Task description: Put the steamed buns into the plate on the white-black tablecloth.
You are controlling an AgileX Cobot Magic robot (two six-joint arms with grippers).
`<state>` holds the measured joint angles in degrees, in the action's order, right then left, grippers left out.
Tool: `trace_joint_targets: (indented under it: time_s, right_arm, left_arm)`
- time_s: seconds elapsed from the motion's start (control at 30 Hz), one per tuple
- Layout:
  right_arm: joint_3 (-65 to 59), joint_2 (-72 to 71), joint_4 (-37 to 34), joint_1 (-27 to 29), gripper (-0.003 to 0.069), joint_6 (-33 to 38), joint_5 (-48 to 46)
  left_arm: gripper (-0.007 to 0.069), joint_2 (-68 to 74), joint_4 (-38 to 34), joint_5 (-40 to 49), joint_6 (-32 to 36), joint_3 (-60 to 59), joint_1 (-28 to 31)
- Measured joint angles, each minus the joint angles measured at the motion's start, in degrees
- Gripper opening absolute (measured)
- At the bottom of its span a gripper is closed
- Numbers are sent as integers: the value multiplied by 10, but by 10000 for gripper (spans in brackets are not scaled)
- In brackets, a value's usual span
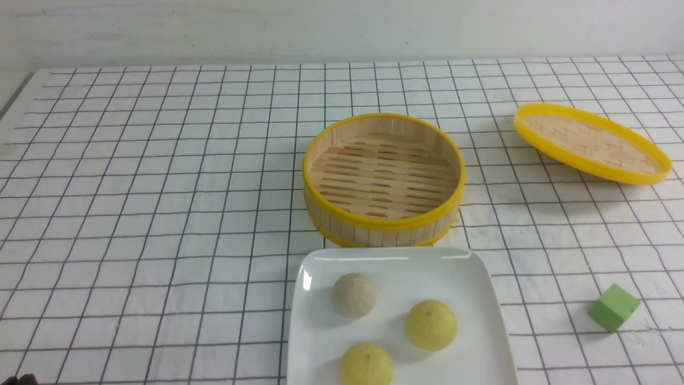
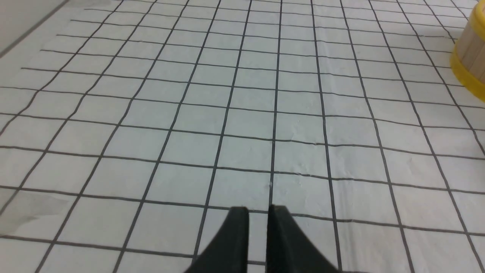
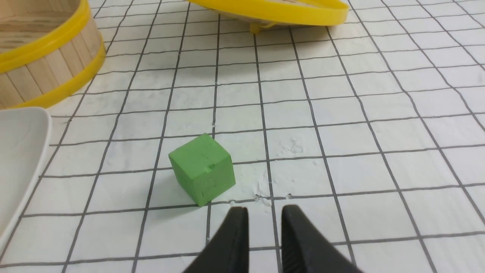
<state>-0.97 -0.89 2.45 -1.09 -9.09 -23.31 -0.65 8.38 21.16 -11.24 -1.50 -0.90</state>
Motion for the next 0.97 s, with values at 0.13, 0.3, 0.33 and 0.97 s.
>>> trace_joint_targets:
  time_s: [0.13, 0.3, 0.33, 0.97]
  right_arm:
    - [0, 0, 0, 0, 164, 0, 0]
    - [0, 0, 0, 0, 167, 0, 0]
    - [0, 0, 0, 0, 167, 0, 0]
    - [0, 0, 0, 0, 183, 0, 0]
  left_arm:
    - [121, 0, 0, 0, 0, 0, 0]
    - [126, 0, 0, 0, 0, 0, 0]
    - [125, 0, 1, 0, 0, 0, 0]
    - [139, 0, 2, 0, 0, 0, 0]
